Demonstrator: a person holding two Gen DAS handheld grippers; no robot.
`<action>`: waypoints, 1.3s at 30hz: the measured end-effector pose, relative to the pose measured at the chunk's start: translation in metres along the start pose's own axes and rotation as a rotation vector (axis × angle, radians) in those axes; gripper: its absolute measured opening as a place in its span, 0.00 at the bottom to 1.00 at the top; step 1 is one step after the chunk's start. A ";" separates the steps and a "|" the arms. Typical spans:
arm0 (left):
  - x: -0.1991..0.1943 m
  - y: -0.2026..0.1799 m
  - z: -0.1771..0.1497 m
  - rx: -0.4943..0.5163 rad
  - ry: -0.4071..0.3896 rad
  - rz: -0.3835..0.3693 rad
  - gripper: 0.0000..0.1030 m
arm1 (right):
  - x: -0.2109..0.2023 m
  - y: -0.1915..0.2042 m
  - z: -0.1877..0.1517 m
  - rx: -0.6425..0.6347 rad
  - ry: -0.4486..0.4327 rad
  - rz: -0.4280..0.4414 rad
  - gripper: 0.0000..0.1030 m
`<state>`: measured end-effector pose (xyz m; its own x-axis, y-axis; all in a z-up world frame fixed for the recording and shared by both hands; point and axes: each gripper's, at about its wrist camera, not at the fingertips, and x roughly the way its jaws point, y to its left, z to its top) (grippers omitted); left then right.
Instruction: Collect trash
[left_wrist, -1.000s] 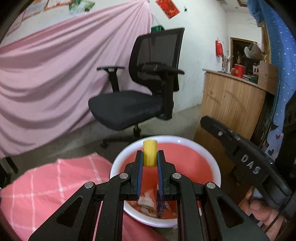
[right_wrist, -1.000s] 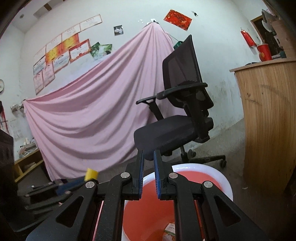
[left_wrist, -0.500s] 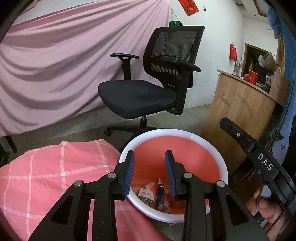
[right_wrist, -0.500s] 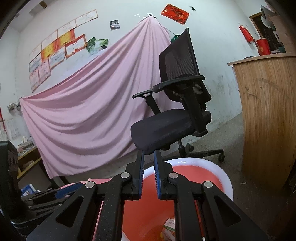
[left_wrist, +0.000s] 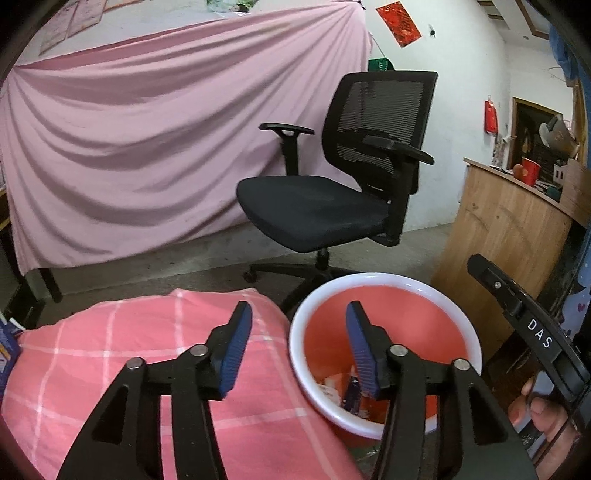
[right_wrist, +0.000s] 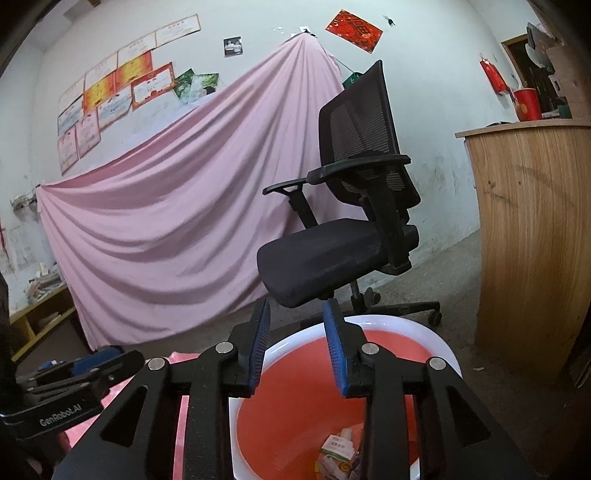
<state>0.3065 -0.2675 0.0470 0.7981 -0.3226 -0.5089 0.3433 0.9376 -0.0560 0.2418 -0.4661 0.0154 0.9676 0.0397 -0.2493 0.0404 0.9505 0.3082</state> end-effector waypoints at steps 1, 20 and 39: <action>-0.002 0.002 -0.001 -0.005 -0.005 0.007 0.52 | 0.000 0.001 0.000 -0.004 0.002 -0.002 0.33; -0.057 0.056 -0.015 -0.098 -0.149 0.094 0.98 | -0.022 0.022 -0.003 -0.051 -0.071 -0.022 1.00; -0.137 0.081 -0.085 -0.124 -0.236 0.165 0.98 | -0.106 0.076 -0.039 -0.202 -0.165 -0.010 1.00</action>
<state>0.1829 -0.1360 0.0390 0.9357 -0.1726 -0.3076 0.1481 0.9838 -0.1014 0.1330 -0.3860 0.0295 0.9957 -0.0051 -0.0927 0.0156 0.9935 0.1125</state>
